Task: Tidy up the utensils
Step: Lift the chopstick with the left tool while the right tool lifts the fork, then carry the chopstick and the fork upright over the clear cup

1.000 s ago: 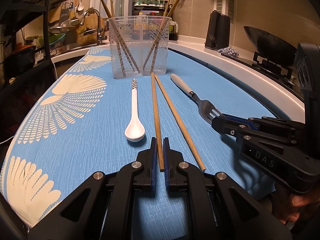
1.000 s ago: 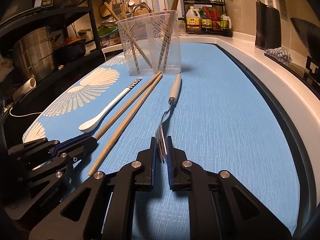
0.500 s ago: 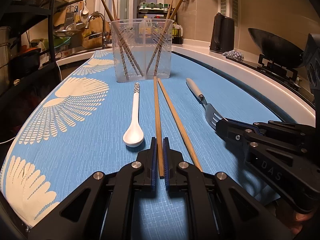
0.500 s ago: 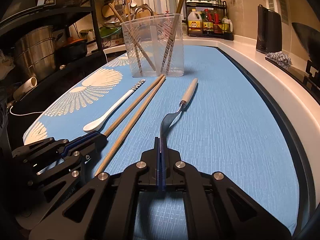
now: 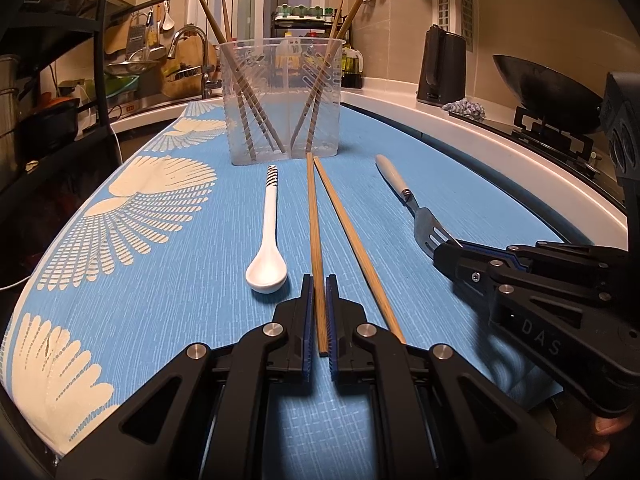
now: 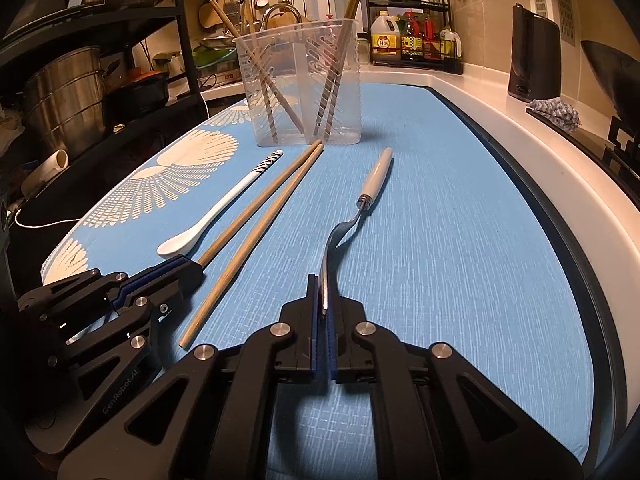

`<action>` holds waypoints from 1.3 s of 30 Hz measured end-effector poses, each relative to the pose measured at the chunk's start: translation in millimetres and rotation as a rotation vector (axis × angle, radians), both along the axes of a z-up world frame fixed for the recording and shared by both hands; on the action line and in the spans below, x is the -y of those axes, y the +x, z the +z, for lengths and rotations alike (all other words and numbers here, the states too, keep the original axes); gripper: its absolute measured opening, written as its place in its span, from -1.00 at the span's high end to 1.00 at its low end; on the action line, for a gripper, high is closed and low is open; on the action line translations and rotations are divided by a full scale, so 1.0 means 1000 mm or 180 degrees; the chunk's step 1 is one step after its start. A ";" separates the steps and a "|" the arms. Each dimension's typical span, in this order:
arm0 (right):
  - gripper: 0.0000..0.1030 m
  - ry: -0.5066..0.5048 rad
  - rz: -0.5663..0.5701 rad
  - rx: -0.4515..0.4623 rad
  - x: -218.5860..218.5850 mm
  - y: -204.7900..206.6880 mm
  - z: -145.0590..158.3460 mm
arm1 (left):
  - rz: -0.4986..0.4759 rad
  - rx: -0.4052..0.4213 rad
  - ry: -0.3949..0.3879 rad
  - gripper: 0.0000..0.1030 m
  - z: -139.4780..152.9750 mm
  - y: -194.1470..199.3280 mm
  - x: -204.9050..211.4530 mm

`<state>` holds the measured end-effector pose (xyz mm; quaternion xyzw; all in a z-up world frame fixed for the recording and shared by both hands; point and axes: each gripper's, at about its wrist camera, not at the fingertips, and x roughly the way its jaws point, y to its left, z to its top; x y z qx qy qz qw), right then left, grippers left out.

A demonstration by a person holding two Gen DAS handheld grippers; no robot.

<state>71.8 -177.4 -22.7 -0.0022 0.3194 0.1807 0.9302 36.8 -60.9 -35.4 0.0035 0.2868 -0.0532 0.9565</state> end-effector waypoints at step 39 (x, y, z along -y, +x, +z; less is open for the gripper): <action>0.98 0.0056 0.0085 0.0698 0.012 -0.031 0.116 | 0.0032 0.0716 -0.0107 0.89 0.104 -0.018 -0.032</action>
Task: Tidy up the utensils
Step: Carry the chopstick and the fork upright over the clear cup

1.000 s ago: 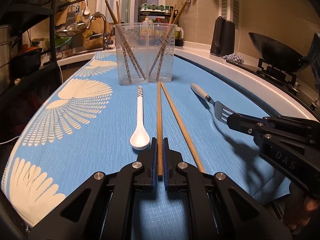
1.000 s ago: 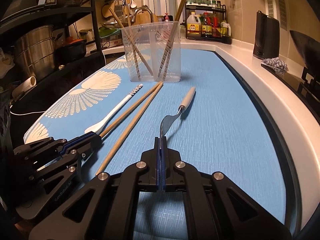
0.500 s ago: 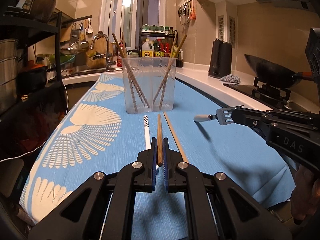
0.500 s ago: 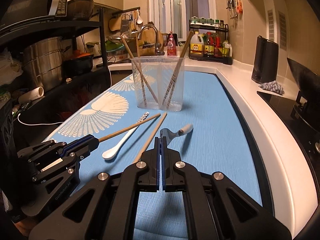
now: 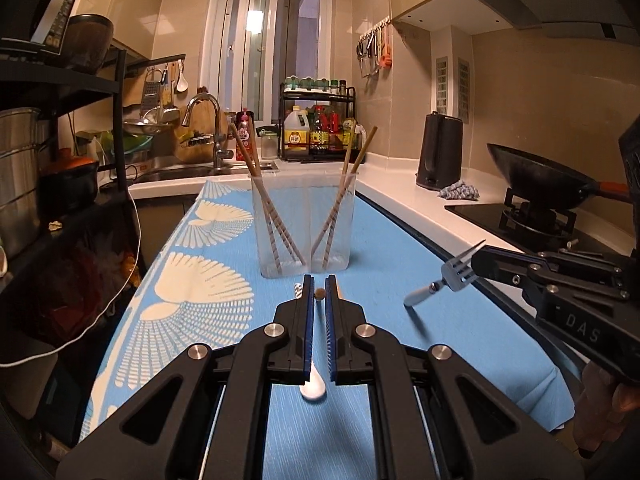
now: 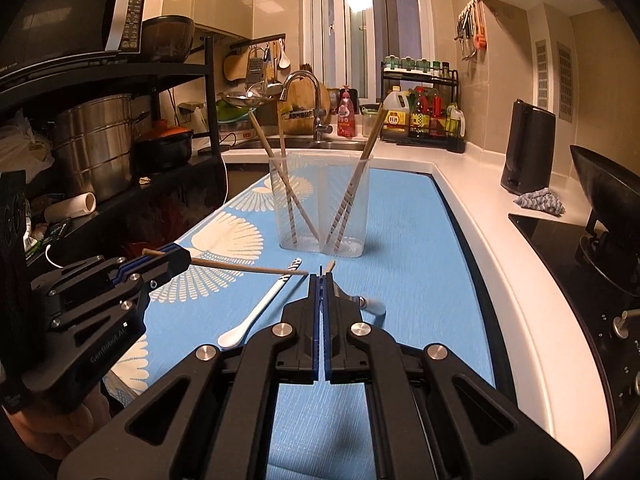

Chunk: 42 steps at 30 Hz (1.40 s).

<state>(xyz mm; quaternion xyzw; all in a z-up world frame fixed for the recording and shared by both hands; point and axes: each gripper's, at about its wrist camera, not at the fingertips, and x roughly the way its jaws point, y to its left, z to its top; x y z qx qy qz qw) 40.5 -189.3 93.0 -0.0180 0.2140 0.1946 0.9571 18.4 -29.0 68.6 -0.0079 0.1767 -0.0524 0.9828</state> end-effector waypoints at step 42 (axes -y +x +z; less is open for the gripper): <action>0.98 0.0998 0.0450 0.0346 -0.017 0.128 0.177 | -0.0327 -0.0132 -0.0446 0.89 0.190 0.141 -0.058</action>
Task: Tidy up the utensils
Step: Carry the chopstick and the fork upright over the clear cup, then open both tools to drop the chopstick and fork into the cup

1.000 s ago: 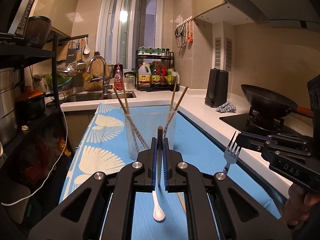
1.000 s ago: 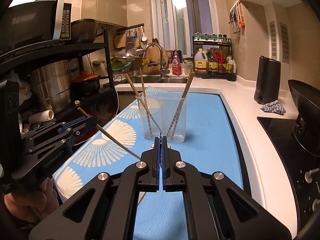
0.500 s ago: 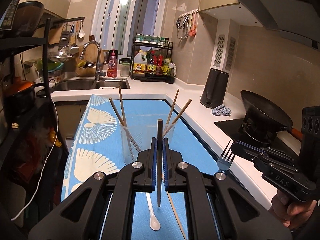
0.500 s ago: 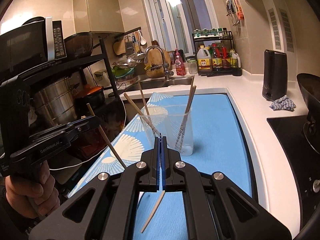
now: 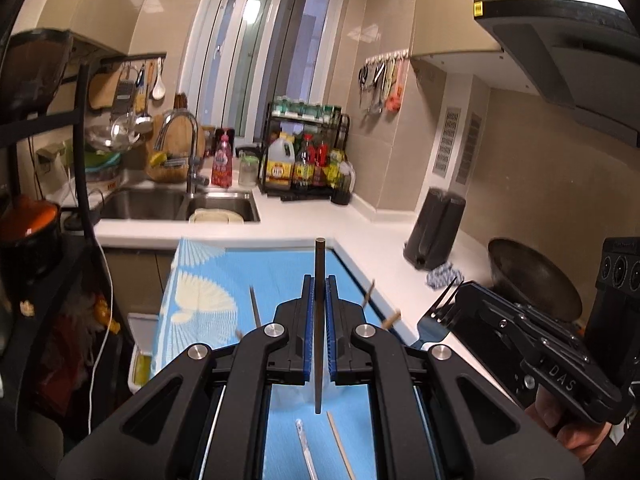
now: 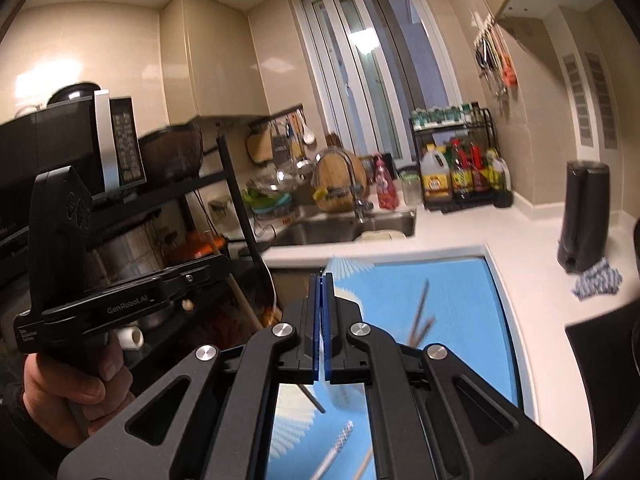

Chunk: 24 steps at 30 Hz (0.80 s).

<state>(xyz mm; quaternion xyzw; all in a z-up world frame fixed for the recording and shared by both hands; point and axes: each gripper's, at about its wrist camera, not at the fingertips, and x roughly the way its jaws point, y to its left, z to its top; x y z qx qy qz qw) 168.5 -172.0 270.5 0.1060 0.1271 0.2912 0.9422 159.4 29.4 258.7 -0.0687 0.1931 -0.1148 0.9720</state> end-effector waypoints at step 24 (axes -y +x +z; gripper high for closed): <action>0.86 -0.0054 -0.0117 -0.0545 -0.021 0.086 -0.078 | 0.0044 -0.0293 0.0169 0.80 -0.091 0.082 0.002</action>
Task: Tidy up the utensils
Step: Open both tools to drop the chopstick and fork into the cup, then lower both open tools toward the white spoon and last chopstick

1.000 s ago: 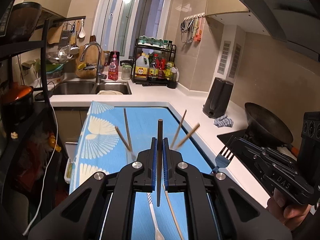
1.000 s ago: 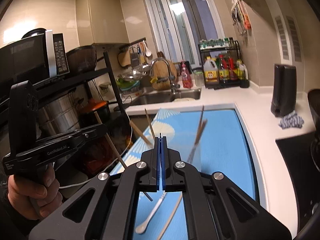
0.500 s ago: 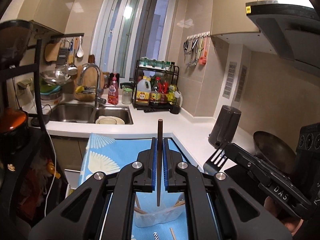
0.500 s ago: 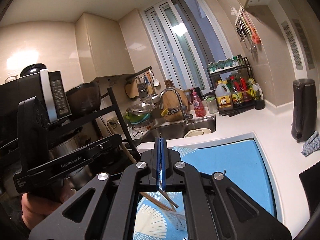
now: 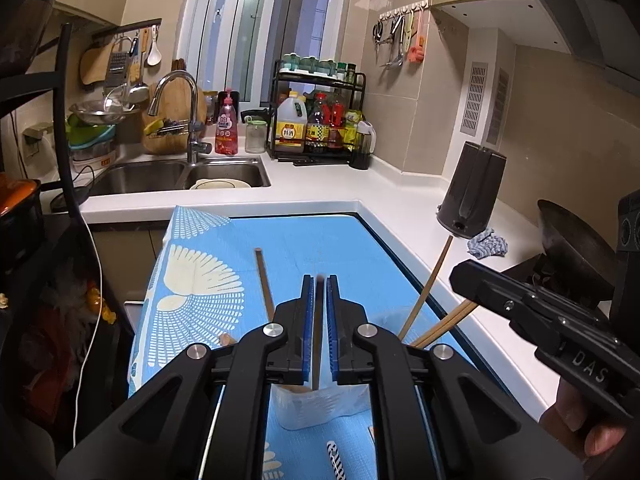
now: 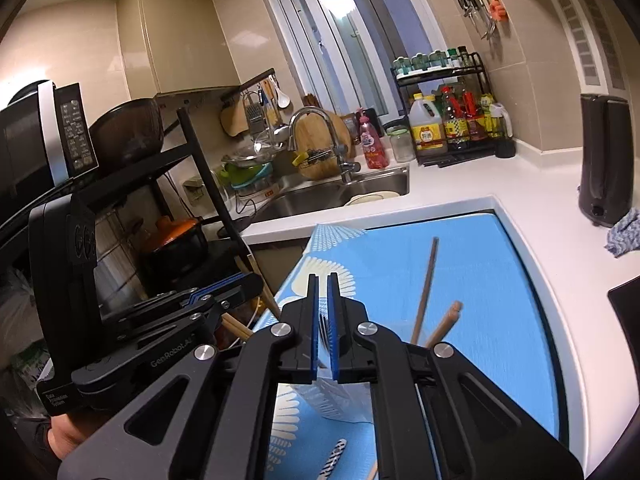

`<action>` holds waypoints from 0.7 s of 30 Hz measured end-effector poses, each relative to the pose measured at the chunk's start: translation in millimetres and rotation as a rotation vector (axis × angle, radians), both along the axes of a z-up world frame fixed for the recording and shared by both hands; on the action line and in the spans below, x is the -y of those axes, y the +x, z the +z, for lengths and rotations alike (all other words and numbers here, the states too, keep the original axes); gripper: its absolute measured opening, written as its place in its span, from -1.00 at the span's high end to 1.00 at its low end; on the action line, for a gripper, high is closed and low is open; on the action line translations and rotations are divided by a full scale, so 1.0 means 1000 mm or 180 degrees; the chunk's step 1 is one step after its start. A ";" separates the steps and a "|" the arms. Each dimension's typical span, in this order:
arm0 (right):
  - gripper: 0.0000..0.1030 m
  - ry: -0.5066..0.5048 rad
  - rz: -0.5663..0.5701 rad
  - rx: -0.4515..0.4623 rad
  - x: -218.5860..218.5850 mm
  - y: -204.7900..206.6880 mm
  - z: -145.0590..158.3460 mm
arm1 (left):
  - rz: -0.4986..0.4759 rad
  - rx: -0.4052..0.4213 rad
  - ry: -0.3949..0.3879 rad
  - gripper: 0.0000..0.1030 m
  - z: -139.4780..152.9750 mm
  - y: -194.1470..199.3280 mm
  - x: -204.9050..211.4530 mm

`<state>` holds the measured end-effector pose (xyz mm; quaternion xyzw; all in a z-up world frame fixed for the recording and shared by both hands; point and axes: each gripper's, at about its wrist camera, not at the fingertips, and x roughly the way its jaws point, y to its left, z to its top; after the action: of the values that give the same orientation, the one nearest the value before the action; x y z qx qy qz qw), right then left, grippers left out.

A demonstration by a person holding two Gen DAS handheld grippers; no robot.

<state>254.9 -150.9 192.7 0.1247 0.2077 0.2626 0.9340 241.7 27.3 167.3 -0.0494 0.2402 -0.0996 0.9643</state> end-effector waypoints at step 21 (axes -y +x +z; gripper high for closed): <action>0.65 -0.0167 -0.0114 0.0126 0.017 -0.171 -0.049 | 0.0118 0.0052 -0.0111 0.49 -0.052 -0.147 0.005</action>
<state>83.9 -167.5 144.1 0.0987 0.1937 0.2427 0.9454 94.2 22.8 115.0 -0.0699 0.2295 -0.0863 0.9670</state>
